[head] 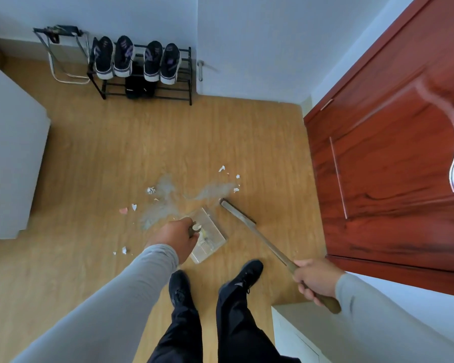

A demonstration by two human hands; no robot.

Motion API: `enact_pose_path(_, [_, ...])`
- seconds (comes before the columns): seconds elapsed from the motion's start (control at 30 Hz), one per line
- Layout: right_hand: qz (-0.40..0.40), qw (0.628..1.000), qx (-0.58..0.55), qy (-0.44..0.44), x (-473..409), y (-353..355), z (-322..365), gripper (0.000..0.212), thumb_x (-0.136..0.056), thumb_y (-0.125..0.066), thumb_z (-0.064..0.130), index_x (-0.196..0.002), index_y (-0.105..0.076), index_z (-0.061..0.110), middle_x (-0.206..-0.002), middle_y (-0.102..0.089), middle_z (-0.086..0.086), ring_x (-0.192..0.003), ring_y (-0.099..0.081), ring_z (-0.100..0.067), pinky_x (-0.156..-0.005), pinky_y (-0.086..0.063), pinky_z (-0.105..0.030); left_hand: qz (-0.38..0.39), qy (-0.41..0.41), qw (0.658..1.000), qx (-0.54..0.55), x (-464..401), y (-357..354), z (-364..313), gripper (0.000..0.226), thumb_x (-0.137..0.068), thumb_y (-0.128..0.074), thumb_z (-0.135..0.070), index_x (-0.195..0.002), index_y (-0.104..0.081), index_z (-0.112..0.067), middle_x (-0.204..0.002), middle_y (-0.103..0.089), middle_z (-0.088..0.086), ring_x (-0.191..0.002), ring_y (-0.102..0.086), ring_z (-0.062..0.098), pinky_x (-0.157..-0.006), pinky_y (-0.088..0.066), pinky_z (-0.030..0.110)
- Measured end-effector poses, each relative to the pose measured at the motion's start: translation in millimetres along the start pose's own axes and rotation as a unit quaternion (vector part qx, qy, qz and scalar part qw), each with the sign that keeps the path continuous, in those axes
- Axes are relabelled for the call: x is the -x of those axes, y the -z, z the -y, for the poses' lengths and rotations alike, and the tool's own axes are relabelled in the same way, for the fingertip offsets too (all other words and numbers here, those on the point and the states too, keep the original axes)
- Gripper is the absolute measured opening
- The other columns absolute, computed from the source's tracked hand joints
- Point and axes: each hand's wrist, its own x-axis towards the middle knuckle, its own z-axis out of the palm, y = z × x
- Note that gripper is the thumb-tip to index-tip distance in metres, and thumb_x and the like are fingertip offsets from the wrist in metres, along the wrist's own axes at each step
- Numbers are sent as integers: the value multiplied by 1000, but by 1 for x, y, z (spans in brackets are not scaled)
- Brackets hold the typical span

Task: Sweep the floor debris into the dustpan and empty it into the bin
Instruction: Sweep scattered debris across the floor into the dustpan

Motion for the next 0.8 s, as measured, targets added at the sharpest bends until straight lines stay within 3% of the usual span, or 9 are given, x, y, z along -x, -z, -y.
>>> enact_pose_path(0.23, [63, 997, 34, -2, 8, 3, 7, 65, -91, -55, 7, -153, -39, 21, -60, -62, -4, -41, -45, -11, -38, -39, -22, -2, -2, 1000, -17, 1, 3, 1, 15, -101, -45, -43, -97, -48, -29, -76, -57, -10, -68, -60, 15, -52, -44, 26])
enact_pose_path(0.47, [-15, 999, -32, -16, 29, 44, -13, 62, -90, -57, 7, -150, -43, 20, -60, -60, -8, -40, -42, -12, -40, -34, -18, -17, 20, 999, 20, 14, 8, 10, 14, -100, -47, -42, -94, -48, -29, -77, -57, -10, -70, -61, 16, -54, -43, 26])
enact_pose_path(0.7, [-84, 995, -53, 24, -14, 50, 41, 60, -86, -54, 2, -144, -49, 18, -63, -61, -13, -42, -46, -16, -40, -39, -20, -33, 46, 997, 51, -10, 13, -14, 16, -99, -47, -38, -89, -49, -25, -76, -60, -7, -66, -61, 15, -56, -49, 28])
enact_pose_path(0.8, [-79, 996, -33, 25, -48, 47, 64, 45, -87, -53, 7, -132, -57, 15, -67, -63, -13, -51, -49, -19, -46, -41, -24, -26, 55, 997, 42, -23, 7, -21, 17, -99, -47, -37, -88, -49, -25, -77, -60, -5, -66, -61, 15, -59, -53, 30])
